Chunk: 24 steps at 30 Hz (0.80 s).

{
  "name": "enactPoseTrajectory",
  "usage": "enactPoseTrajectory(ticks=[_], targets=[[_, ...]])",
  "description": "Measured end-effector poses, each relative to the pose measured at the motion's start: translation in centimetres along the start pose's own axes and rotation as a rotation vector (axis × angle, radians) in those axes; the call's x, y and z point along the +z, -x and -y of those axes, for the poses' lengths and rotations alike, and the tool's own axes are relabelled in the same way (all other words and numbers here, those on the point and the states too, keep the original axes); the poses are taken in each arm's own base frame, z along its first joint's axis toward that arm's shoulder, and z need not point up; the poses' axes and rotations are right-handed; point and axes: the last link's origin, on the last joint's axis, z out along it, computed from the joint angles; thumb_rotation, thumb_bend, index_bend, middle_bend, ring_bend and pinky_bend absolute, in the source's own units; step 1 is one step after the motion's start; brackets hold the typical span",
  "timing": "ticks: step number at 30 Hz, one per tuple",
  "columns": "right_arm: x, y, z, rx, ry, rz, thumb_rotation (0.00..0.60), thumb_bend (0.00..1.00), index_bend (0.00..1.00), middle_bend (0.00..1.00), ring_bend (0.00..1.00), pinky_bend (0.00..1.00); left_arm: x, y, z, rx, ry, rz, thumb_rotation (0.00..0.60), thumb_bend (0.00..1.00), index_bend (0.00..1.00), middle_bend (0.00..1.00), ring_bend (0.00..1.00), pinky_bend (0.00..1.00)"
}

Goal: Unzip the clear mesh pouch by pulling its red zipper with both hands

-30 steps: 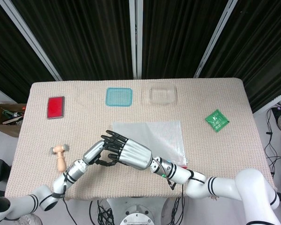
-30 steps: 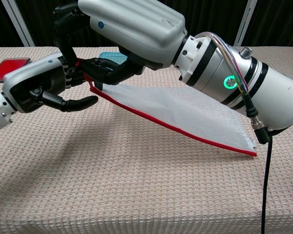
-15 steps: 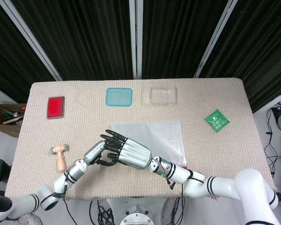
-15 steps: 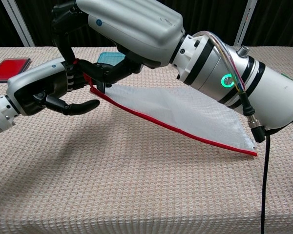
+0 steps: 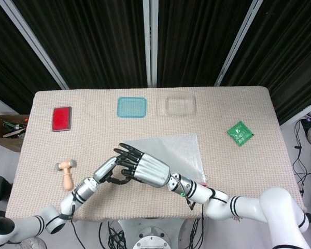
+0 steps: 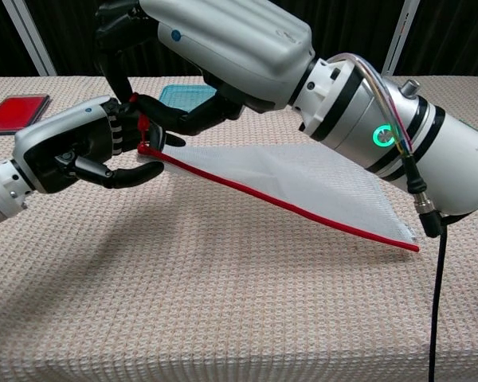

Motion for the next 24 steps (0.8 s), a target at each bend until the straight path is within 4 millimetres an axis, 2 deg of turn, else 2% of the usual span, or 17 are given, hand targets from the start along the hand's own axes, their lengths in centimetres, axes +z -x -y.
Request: enactPoseTrajectory(ticks=[13, 24], targets=[[-3.4, 0.1, 0.0, -0.048, 0.026, -0.050, 0.600, 0.55, 0.94, 0.32, 0.01, 0.00, -0.3, 0.0, -0.3, -0.290, 0.019, -0.031, 0.600, 0.42, 0.66, 0.21, 0.13, 0.15], [-4.6, 0.2, -0.2, -0.068, 0.048, -0.069, 0.600, 0.55, 0.94, 0.32, 0.01, 0.00, -0.5, -0.3, -0.4, -0.448, 0.034, -0.046, 0.600, 0.43, 0.68, 0.22, 0.13, 0.15]])
